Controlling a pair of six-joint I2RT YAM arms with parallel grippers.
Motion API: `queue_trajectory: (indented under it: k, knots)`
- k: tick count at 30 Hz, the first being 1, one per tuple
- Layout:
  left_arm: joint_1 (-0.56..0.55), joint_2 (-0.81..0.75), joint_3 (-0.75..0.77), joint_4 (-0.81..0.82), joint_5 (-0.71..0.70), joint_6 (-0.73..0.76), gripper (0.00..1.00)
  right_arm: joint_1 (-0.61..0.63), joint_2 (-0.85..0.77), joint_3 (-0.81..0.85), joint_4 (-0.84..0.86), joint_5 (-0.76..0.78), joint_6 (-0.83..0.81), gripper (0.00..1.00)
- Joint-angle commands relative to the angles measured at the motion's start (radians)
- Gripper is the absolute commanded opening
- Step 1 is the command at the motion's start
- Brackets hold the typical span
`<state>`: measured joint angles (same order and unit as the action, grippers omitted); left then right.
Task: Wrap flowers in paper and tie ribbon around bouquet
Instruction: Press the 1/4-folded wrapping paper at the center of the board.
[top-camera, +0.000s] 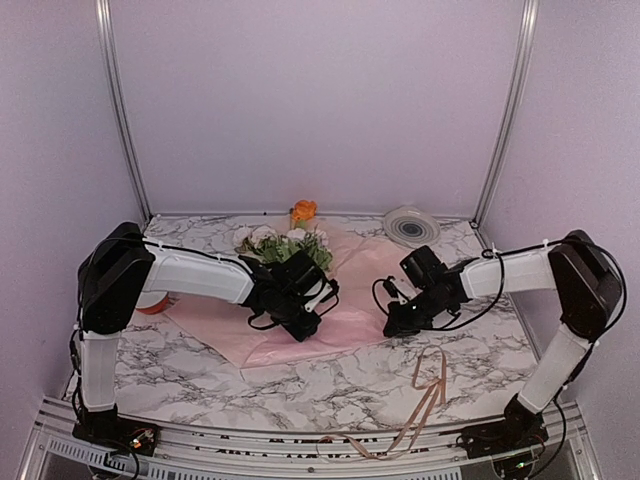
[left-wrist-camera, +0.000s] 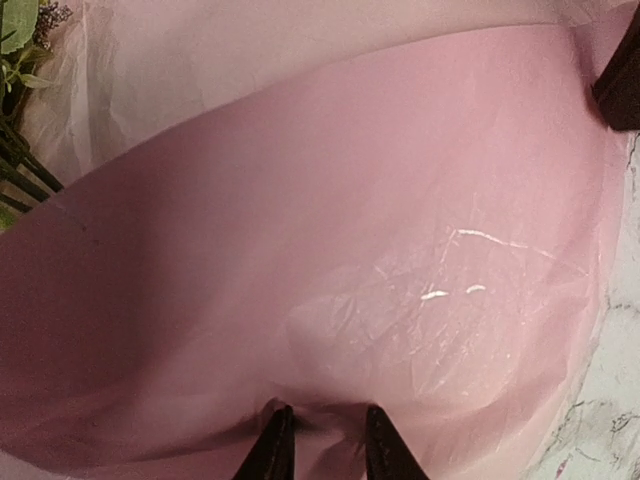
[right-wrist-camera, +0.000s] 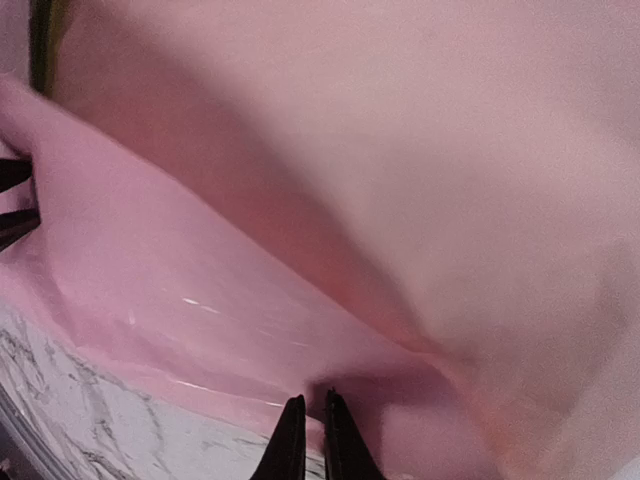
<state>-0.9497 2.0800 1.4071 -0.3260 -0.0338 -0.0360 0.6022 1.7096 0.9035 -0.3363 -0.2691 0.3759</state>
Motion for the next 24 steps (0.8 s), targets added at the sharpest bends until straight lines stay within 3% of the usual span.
queue_trajectory:
  k: [1, 5, 7, 10, 13, 16, 19, 21, 24]
  knots:
    - [0.004, 0.017, -0.057, -0.088, 0.041, 0.041, 0.24, -0.144, -0.110, -0.071, -0.154, 0.213, 0.015, 0.10]
    - [0.008, 0.005, -0.061, -0.070, 0.062, 0.054, 0.24, -0.213, -0.198, -0.041, -0.262, 0.388, 0.000, 0.12]
    - [0.009, -0.004, -0.058, -0.064, 0.060, 0.061, 0.25, -0.215, -0.229, 0.011, -0.300, 0.429, -0.012, 0.19]
    - [0.009, -0.017, -0.031, -0.060, 0.049, 0.069, 0.26, -0.216, -0.282, 0.072, -0.301, 0.482, -0.035, 0.39]
    - [0.007, -0.018, 0.033, -0.053, 0.068, 0.066, 0.29, -0.216, -0.345, 0.078, -0.191, 0.501, -0.075, 0.62]
    - [-0.005, 0.015, 0.123, -0.049, 0.086, 0.079, 0.30, -0.221, -0.399, 0.072, -0.078, 0.541, -0.053, 0.98]
    - [-0.022, 0.036, 0.185, -0.057, 0.096, 0.081, 0.31, -0.253, -0.447, 0.059, 0.004, 0.581, 0.005, 1.00]
    - [-0.027, 0.057, 0.216, -0.051, 0.102, 0.086, 0.32, -0.275, -0.470, 0.050, 0.047, 0.500, 0.003, 0.97]
    - [-0.027, 0.136, 0.279, -0.077, 0.100, 0.090, 0.32, -0.276, -0.474, 0.048, -0.005, 0.364, 0.045, 0.70]
